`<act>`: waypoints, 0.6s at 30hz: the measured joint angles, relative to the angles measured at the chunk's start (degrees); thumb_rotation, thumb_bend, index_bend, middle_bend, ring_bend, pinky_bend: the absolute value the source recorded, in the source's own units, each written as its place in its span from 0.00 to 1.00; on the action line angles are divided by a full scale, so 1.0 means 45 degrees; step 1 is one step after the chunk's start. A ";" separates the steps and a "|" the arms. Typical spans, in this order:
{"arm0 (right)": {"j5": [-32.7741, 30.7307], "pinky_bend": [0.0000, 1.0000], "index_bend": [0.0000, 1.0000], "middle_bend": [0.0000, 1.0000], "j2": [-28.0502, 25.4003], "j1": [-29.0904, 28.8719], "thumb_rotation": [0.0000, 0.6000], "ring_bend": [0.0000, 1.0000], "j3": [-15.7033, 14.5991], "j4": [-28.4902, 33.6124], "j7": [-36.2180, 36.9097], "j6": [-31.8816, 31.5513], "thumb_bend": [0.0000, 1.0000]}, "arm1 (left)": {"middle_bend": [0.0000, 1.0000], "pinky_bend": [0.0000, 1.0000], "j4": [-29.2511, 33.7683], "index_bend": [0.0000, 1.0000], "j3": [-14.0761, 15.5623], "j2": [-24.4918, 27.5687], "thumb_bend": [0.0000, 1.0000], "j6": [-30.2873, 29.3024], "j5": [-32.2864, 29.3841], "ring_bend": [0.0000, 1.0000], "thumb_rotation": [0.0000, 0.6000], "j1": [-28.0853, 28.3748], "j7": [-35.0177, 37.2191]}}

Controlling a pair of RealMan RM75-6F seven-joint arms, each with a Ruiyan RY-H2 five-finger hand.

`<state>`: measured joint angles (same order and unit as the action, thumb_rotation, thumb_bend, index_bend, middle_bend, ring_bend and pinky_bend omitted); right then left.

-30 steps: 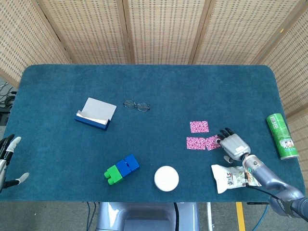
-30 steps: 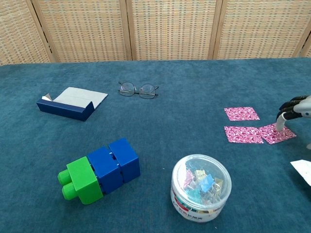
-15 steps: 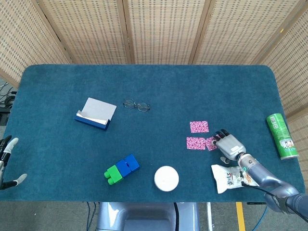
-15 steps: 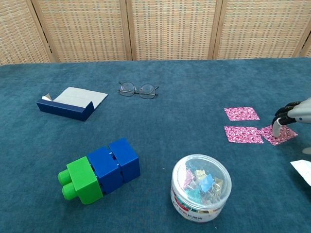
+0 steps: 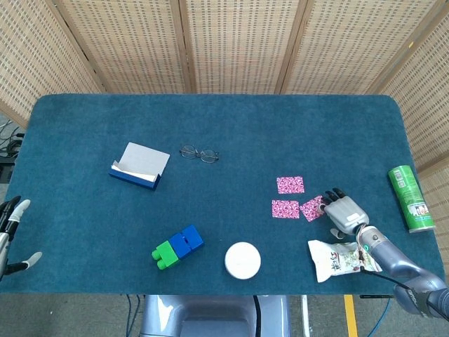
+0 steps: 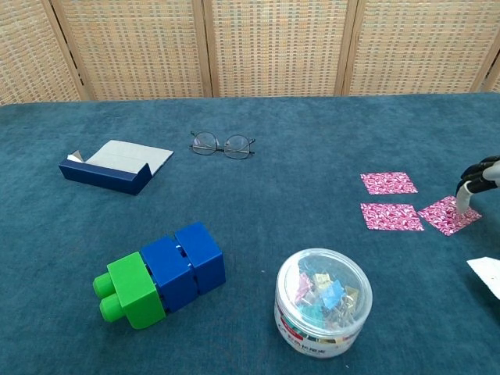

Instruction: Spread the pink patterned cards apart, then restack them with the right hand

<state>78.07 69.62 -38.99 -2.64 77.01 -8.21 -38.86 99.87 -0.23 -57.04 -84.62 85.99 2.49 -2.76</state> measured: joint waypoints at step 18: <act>-0.0835 0.00 0.30 0.19 0.0928 -0.0459 1.00 0.00 0.1207 0.0738 -0.0034 -0.0478 0.18 | 0.00 0.00 -0.0154 0.00 0.0064 0.0163 0.06 -0.0172 -0.0055 0.00 1.00 -0.0179 0.0293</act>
<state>74.31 73.80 -41.06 2.79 80.33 -8.36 -41.01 99.18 0.06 -56.30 -85.39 85.74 1.68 -1.44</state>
